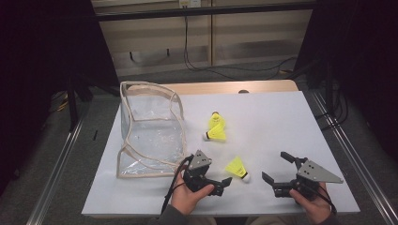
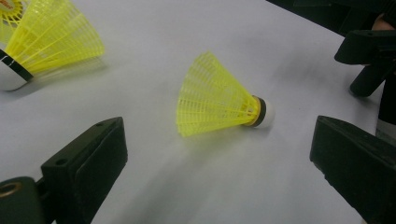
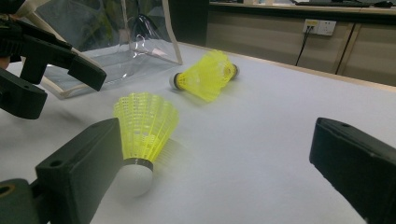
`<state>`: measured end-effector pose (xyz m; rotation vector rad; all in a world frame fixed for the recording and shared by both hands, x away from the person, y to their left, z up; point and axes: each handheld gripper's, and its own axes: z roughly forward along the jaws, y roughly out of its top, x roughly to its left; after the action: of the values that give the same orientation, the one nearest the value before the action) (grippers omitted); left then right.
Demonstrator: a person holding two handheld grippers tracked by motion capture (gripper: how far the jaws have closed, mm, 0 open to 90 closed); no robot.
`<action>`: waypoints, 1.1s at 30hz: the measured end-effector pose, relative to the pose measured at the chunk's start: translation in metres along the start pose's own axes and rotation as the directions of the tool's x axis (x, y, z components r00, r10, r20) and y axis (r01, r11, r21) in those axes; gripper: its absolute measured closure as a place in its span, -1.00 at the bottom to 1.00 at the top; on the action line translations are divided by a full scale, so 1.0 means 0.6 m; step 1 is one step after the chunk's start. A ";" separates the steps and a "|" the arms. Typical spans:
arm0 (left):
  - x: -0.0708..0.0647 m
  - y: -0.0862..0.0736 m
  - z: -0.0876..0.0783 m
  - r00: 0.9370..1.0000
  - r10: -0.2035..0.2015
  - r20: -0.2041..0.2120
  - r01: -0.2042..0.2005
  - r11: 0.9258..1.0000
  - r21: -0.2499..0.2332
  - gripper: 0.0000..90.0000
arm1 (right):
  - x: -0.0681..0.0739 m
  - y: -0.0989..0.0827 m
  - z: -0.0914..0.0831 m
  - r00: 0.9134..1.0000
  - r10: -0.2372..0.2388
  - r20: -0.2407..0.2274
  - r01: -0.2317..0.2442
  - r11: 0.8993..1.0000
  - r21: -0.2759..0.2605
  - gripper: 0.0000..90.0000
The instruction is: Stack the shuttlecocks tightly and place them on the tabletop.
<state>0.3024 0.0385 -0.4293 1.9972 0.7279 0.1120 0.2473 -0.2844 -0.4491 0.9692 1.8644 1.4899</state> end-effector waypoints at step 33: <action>0.019 -0.030 -0.048 0.998 0.031 0.051 -0.031 1.000 0.000 -0.91 | 0.002 0.002 0.005 1.000 -0.007 -0.012 0.007 1.000 0.008 -0.95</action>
<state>0.2932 0.0730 -0.4318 2.0055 0.6649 0.0783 0.2491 -0.2815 -0.4487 0.9586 1.8819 1.4877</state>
